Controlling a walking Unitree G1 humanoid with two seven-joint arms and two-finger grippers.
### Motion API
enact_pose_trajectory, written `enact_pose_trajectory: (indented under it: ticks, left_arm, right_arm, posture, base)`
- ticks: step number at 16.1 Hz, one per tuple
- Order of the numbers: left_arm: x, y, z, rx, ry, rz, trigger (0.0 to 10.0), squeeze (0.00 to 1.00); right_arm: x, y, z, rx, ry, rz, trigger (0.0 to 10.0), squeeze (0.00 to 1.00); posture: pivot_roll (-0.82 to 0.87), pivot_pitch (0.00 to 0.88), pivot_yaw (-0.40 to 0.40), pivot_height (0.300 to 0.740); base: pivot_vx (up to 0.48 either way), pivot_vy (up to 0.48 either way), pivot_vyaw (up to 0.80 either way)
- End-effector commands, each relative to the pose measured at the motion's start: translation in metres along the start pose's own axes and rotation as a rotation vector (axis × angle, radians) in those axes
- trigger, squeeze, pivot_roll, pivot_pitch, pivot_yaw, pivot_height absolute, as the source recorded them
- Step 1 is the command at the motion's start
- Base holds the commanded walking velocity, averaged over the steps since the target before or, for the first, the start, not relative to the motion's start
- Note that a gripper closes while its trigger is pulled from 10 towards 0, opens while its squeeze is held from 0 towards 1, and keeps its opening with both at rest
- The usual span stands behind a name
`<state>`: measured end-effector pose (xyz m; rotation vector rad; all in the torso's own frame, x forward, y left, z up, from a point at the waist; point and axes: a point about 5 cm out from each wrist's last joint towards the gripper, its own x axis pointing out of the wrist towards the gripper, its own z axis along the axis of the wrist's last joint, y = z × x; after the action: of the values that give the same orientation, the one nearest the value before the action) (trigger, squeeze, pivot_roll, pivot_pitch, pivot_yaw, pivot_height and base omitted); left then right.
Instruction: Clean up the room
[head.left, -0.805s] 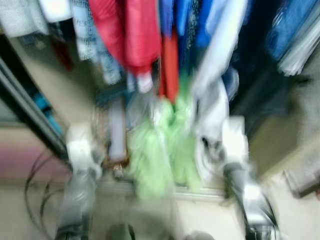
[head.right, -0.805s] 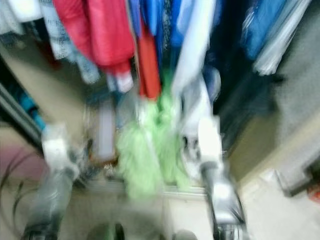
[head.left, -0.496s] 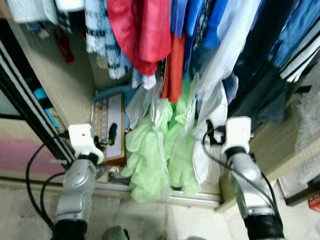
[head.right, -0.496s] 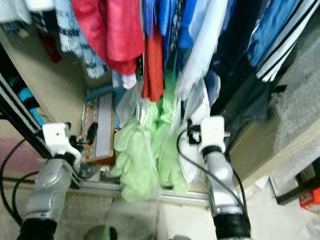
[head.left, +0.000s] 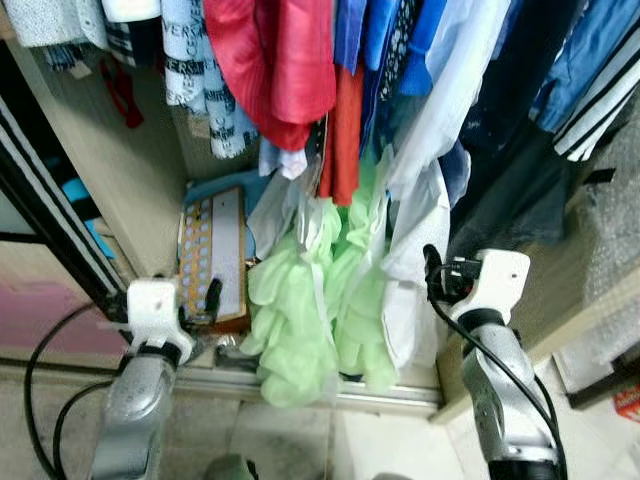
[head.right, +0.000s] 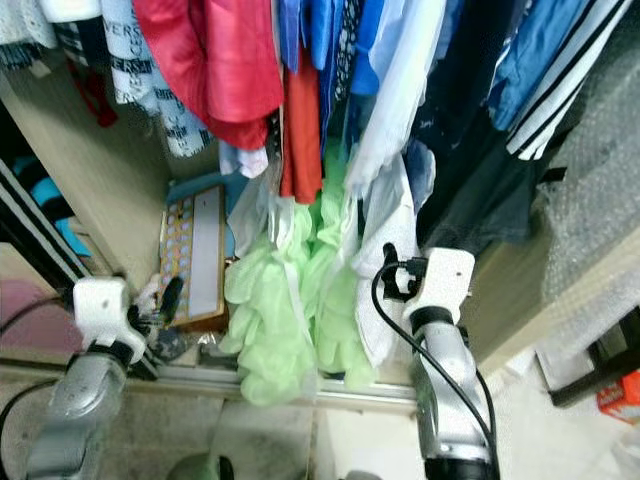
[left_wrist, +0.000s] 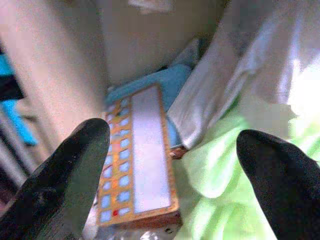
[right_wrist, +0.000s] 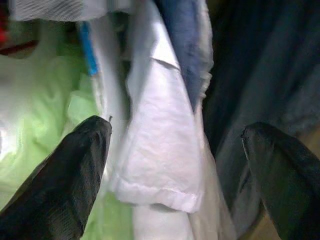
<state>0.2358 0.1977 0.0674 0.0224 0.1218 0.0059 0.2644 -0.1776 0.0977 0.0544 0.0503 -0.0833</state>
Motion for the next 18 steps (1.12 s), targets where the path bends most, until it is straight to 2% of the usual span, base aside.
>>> enact_pose_trajectory:
  ticks: [1, 3, 5, 6, 7, 14, 18]
  left_arm:
    - [0.006, -0.001, 0.010, -0.007, -0.038, 0.034, 10.0, 0.00]
    - [0.007, -0.003, 0.008, -0.015, -0.031, 0.055, 10.0, 0.00]
    - [0.005, -0.003, 0.009, -0.014, -0.042, 0.004, 10.0, 0.00]
    - [0.007, -0.003, 0.008, -0.003, -0.036, 0.000, 10.0, 0.00]
    - [0.009, -0.003, 0.010, 0.006, -0.037, 0.000, 10.0, 0.00]
    - [0.016, -0.004, 0.014, 0.004, -0.046, 0.010, 10.0, 0.00]
    - [0.019, -0.006, 0.016, -0.010, -0.045, 0.018, 10.0, 0.00]
  right_arm:
    - [0.000, -0.006, 0.004, 0.004, -0.019, -0.042, 10.0, 0.00]
    - [-0.003, -0.004, 0.002, 0.055, -0.013, -0.050, 10.0, 0.00]
    - [-0.004, -0.003, 0.002, 0.034, -0.013, -0.060, 10.0, 0.00]
    - [-0.003, 0.002, 0.002, -0.004, -0.007, -0.034, 10.0, 0.00]
    - [-0.002, 0.006, 0.002, -0.041, -0.012, -0.013, 10.0, 0.00]
    - [0.006, 0.012, 0.010, -0.072, -0.044, 0.042, 10.0, 0.00]
    - [0.012, 0.009, 0.016, -0.092, -0.057, 0.045, 10.0, 0.00]
  posture:
    - [-0.01, 0.000, -0.017, 0.740]
    - [-0.01, 0.000, -0.013, 0.740]
    - [-0.01, 0.001, -0.008, 0.740]
    - [-0.01, 0.004, -0.005, 0.740]
    - [-0.01, 0.006, -0.004, 0.740]
    - [-0.01, 0.022, -0.017, 0.740]
    - [-0.01, 0.032, -0.028, 0.740]
  base:
    - [0.000, 0.000, 0.00]
    - [0.000, 0.000, 0.00]
    - [0.000, 0.000, 0.00]
    - [0.000, 0.000, 0.54]
    - [0.000, 0.000, 0.80]
    - [0.000, 0.000, 0.80]
    - [0.000, 0.000, 0.80]
